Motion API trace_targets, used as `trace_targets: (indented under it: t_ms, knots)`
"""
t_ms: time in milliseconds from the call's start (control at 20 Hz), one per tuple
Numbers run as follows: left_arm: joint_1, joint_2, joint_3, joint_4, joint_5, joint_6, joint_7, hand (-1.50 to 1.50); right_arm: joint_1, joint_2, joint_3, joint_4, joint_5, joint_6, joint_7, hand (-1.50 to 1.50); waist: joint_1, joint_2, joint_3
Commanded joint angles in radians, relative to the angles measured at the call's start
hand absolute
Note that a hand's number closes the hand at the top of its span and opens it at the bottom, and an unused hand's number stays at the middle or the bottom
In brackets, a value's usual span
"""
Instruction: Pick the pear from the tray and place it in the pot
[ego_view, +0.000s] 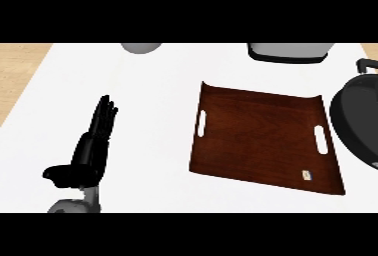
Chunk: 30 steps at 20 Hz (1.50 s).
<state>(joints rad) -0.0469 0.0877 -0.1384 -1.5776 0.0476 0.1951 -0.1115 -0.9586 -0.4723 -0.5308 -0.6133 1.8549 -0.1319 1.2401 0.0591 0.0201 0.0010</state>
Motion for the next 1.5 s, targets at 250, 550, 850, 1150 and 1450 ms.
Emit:
trace_targets:
  t_ms: [250,550,850,1150,1450]
  knots:
    - [0.043,-0.01,0.002,-0.014,-0.015,0.024,-0.015,0.0,0.081,0.08,-0.167,-0.019,-0.057,-0.16,0.187,1.5,-0.031,-0.011,0.001]
    - [0.072,0.02,0.027,-0.018,0.007,-0.011,-0.044,0.0,0.191,0.138,-0.305,-0.054,-0.118,-0.255,0.168,1.5,-0.036,-0.013,0.001]
    - [0.067,0.006,0.034,0.004,0.004,0.004,-0.038,0.0,0.252,0.245,-0.431,-0.083,-0.203,-0.319,0.109,-1.5,-0.049,-0.018,0.0]
    - [0.016,-0.004,0.037,-0.008,0.017,0.005,-0.003,0.0,0.242,0.234,-0.422,-0.226,-0.202,-0.622,-0.097,-1.5,-0.047,-0.013,0.001]
    - [0.069,0.022,0.047,-0.007,0.022,-0.02,-0.029,0.0,0.286,0.3,-0.443,-0.408,-0.206,-0.904,-0.164,-1.5,-0.051,-0.02,-0.001]
